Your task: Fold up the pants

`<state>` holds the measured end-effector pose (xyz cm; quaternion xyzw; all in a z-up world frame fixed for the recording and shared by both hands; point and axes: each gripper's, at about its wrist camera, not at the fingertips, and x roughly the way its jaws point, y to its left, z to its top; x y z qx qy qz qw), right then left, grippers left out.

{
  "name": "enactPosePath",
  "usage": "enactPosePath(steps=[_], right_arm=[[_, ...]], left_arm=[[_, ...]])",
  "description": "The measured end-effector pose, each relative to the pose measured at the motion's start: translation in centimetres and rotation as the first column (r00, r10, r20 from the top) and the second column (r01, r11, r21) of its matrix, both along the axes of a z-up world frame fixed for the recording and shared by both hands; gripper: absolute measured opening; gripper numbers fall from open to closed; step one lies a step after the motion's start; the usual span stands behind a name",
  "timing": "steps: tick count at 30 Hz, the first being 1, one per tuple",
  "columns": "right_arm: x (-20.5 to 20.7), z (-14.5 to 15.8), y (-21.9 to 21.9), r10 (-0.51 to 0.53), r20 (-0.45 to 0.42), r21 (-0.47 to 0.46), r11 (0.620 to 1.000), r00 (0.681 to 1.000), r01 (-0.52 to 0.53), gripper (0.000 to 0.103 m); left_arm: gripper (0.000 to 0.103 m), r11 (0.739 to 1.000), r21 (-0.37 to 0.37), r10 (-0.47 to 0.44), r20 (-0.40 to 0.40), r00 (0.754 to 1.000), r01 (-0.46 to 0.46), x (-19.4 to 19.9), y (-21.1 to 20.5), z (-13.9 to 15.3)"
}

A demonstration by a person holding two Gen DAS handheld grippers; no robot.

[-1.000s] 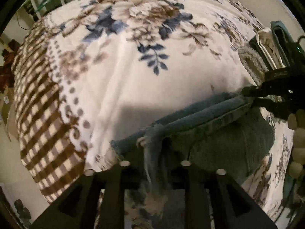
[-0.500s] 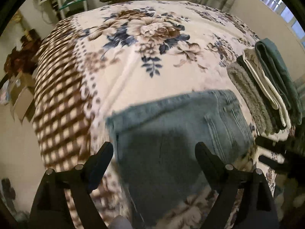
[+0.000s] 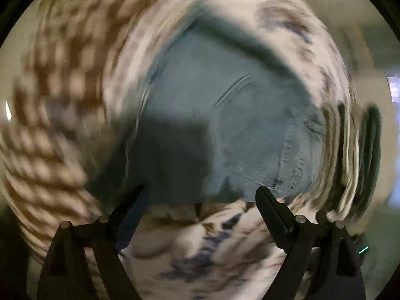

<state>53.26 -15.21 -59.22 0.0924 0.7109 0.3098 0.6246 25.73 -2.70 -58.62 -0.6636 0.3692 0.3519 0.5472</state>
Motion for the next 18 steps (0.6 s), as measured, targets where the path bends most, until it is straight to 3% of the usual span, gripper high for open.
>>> enactPosePath(steps=[3, 8, 10, 11, 12, 13, 16, 18], right_arm=[[1.0, -2.4, -0.1, -0.048, -0.040, 0.048, 0.998, 0.998, 0.050, 0.094], [2.6, -6.6, 1.4, -0.085, -0.101, 0.148, 0.984, 0.991, 0.099, 0.090], [2.9, -7.8, 2.0, -0.094, -0.109, 0.183, 0.977, 0.990, 0.113, 0.080], [3.0, -8.3, 2.4, -0.108, -0.114, 0.203, 0.971, 0.987, 0.130, 0.077], [3.1, -8.6, 2.5, -0.122, -0.120, 0.225, 0.963, 0.985, 0.147, 0.060], [3.1, -8.8, 2.7, -0.132, -0.126, 0.236, 0.959, 0.983, 0.159, 0.057], [2.6, -8.7, 2.9, -0.164, -0.096, 0.224, 0.958, 0.982, 0.182, 0.044], [1.9, -8.1, 2.6, -0.172, -0.079, 0.228, 0.956, 0.982, 0.186, 0.041]], left_arm=[[0.084, 0.981, -0.130, 0.155, 0.061, 0.986, -0.146, -0.7, -0.8, -3.5], [0.077, 0.953, -0.174, 0.263, 0.056, 0.963, -0.250, -0.9, -0.3, -5.5], [0.063, 0.940, -0.182, 0.301, 0.045, 0.953, -0.288, -1.1, 0.3, -5.7], [0.056, 0.939, -0.174, 0.307, 0.041, 0.951, -0.295, -1.3, 0.4, -5.6], [0.039, 0.941, -0.156, 0.310, 0.049, 0.949, -0.299, -1.3, 0.7, -5.3], [0.027, 0.949, -0.128, 0.297, 0.060, 0.953, -0.288, -1.2, 1.2, -4.8], [0.018, 0.970, -0.072, 0.236, 0.071, 0.969, -0.231, -0.7, 2.1, -3.8], [0.017, 0.981, -0.050, 0.191, 0.086, 0.978, -0.187, -0.7, 2.6, -3.3]])
